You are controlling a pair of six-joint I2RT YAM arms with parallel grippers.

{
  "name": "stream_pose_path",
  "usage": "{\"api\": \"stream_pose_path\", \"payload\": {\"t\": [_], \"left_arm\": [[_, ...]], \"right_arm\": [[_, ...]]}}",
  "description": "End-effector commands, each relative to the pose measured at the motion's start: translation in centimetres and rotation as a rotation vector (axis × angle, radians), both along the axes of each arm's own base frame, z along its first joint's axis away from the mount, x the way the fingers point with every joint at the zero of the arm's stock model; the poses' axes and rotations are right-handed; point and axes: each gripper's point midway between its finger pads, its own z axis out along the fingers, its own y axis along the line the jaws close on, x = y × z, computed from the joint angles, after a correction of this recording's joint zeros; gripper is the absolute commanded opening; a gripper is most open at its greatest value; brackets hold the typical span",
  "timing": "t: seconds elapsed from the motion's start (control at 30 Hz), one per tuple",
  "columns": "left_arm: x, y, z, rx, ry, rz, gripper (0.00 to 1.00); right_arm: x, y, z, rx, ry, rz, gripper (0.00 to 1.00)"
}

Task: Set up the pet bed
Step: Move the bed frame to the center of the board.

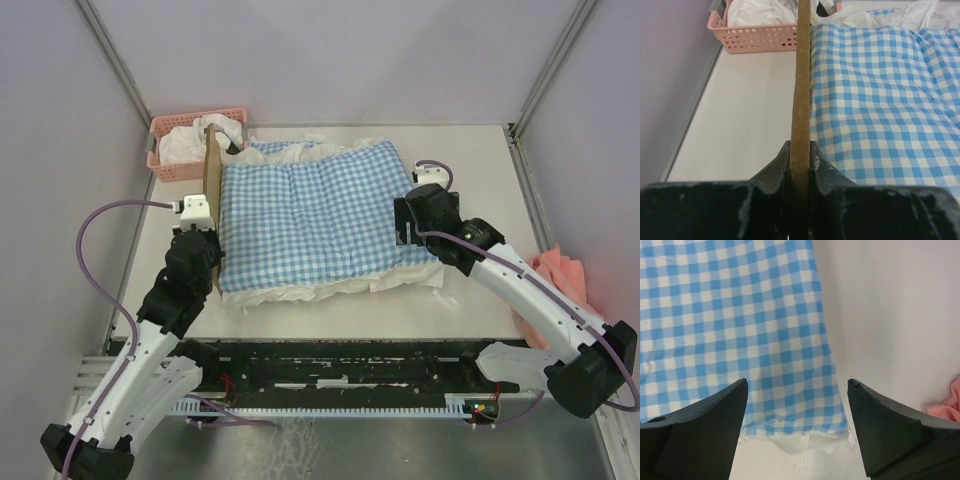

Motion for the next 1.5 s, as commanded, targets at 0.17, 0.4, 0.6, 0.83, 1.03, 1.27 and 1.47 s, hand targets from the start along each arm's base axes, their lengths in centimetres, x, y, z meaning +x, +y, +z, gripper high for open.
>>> {"api": "stream_pose_path", "payload": {"t": [0.17, 0.4, 0.6, 0.83, 1.03, 1.27, 1.47], "left_arm": [[1.2, 6.6, 3.5, 0.078, -0.118, 0.267, 0.03], [0.1, 9.4, 6.1, -0.038, -0.206, 0.497, 0.55], [0.4, 7.2, 9.5, -0.206, -0.254, 0.381, 0.69], [2.2, -0.5, 12.2, -0.248, -0.263, -0.089, 0.68], [2.6, -7.6, 11.8, -0.235, -0.205, -0.484, 0.66], [0.8, -14.6, 10.2, -0.125, -0.168, -0.752, 0.66], [-0.7, -21.6, 6.6, -0.023, -0.053, -0.892, 0.66]], "right_arm": [[3.3, 0.9, -2.2, 0.217, 0.096, 0.063, 0.83], [2.0, 5.3, -6.2, 0.427, 0.229, 0.198, 0.76], [1.4, 8.0, -7.0, 0.587, 0.272, 0.242, 0.73], [1.7, 9.8, -4.8, 0.670, 0.236, 0.297, 0.72], [1.7, 8.8, -3.9, 0.560, 0.226, 0.353, 0.77], [3.1, 2.1, -1.0, 0.307, 0.083, 0.173, 0.91], [4.7, -2.3, -0.9, 0.238, 0.045, 0.040, 0.97]]}}
